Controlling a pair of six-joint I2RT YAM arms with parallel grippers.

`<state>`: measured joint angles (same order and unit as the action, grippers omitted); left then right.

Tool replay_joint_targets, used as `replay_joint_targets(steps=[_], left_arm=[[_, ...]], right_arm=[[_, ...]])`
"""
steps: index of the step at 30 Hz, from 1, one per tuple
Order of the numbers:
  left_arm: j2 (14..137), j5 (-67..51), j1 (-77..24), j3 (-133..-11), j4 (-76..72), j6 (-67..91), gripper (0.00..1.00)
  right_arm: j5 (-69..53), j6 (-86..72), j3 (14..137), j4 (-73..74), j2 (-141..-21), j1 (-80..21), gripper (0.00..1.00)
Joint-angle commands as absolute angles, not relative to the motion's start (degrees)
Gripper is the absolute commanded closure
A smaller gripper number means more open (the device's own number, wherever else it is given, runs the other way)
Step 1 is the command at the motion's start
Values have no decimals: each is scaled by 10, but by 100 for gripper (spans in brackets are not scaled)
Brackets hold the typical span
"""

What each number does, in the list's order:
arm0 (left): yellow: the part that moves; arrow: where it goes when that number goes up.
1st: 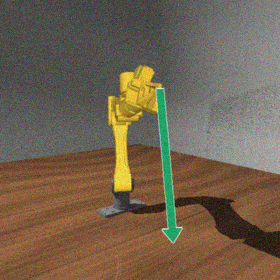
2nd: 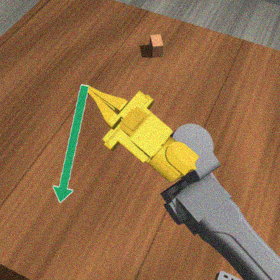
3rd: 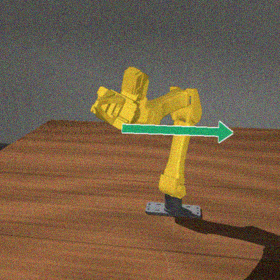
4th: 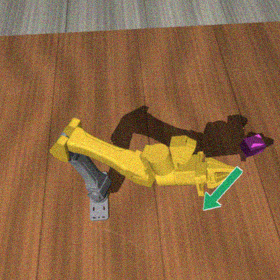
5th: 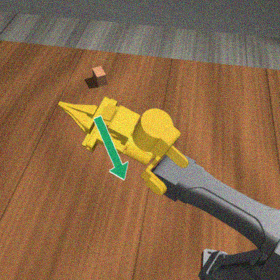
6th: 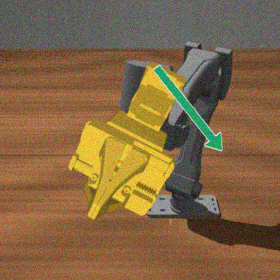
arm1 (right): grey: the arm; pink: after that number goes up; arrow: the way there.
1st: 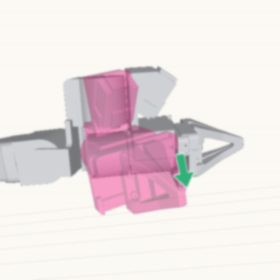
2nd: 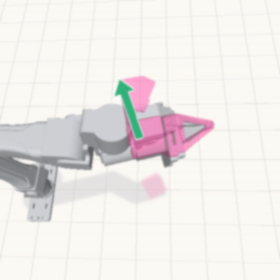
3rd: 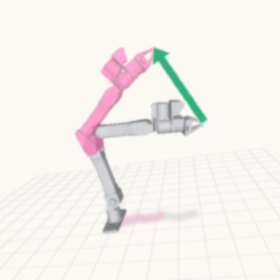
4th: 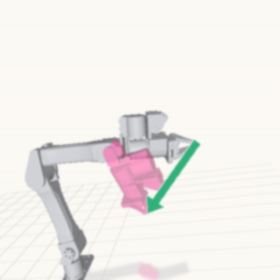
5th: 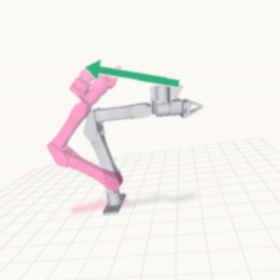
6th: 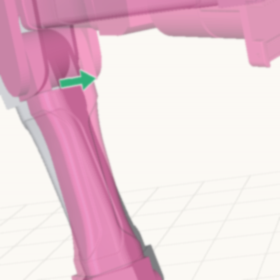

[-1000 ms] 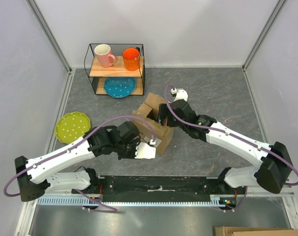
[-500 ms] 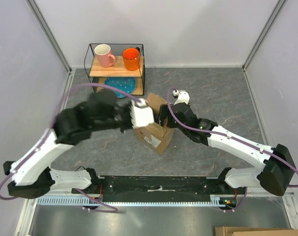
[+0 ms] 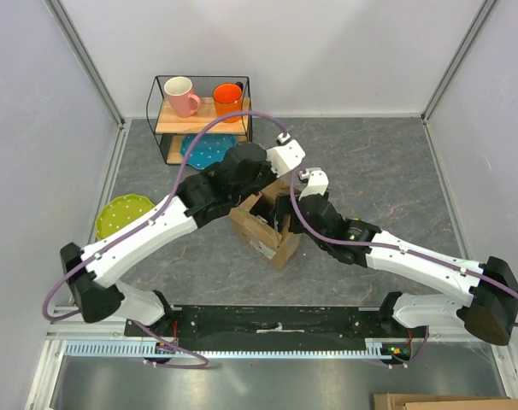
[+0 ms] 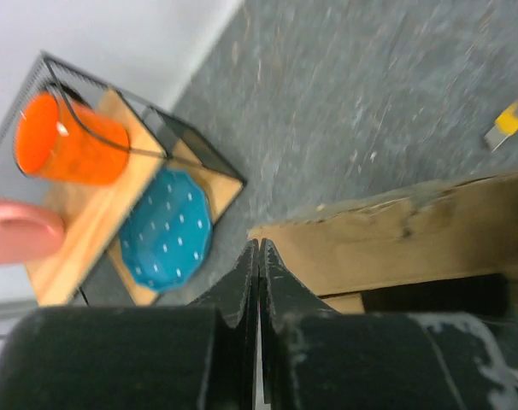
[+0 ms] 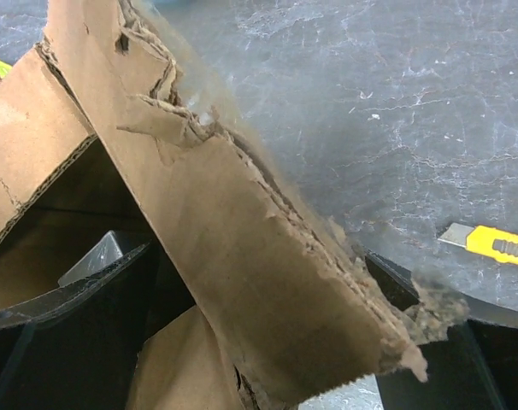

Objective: Unpack the express box
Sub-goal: Open the express box at the center of the board.

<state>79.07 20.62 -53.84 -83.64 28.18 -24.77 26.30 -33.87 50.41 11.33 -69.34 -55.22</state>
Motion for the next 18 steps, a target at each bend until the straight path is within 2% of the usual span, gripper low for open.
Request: replay_joint_targets(steps=[1,7,14,18], left_arm=[[803,207,-495,-884,328,-153,98],[757,117,-487,-833,388,-116,98],[722,-38,-487,-794,433,-78,98],[711,-49,-487,-767,441,-93,98]], right_arm=[[287,-336,484,110,-674,-558,2],[300,-338,480,111,-683,-558,2],[307,-352,476,109,-692,-558,2],[310,-359,471,106,-688,-558,2]])
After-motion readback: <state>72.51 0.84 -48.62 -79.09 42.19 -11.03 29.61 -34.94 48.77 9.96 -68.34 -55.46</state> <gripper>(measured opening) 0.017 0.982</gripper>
